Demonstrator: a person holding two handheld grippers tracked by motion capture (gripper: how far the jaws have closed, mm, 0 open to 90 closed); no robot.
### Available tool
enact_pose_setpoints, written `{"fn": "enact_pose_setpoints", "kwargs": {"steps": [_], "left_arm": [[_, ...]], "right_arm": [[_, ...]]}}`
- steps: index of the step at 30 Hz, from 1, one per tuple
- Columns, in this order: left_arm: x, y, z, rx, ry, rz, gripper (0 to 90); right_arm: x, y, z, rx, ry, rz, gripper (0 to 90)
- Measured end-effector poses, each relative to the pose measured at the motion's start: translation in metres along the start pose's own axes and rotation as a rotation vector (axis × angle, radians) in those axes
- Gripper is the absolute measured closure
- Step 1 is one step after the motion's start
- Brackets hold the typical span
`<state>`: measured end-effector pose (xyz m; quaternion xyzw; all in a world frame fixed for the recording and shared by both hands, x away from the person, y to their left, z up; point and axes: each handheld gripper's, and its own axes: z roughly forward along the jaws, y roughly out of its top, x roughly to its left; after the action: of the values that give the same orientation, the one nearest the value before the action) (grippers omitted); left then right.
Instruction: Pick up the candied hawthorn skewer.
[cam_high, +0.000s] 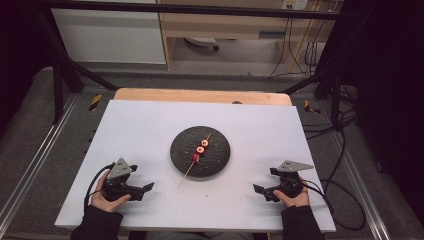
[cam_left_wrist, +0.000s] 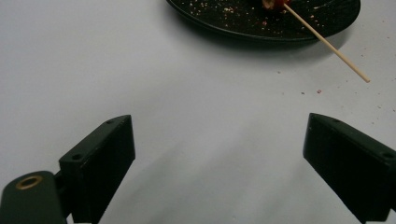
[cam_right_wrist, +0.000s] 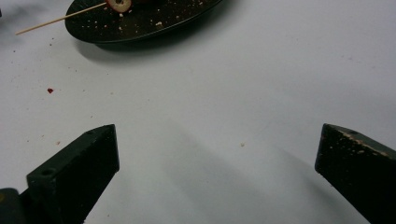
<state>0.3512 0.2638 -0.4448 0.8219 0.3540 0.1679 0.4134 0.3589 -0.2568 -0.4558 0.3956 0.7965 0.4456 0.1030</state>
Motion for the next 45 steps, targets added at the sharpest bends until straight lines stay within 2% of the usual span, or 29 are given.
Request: {"fn": "enact_pose_setpoints", "kwargs": {"steps": [18,23,37,45], "left_arm": [[-0.009,0.007,0.003,0.006,-0.010,0.007,8.3],[-0.013,0.012,0.004,0.009,-0.010,0.014,8.2],[-0.020,0.027,0.007,0.013,-0.005,0.001,8.7],[-0.029,0.046,0.016,0.025,0.000,0.015,9.1]], "right_arm": [[0.001,0.000,0.001,0.002,-0.005,0.005,0.6],[0.000,0.000,0.001,0.000,-0.008,0.003,0.6],[0.001,0.001,0.000,0.004,-0.011,0.009,0.6],[0.000,0.001,0.000,0.003,-0.013,0.001,0.6]]}}
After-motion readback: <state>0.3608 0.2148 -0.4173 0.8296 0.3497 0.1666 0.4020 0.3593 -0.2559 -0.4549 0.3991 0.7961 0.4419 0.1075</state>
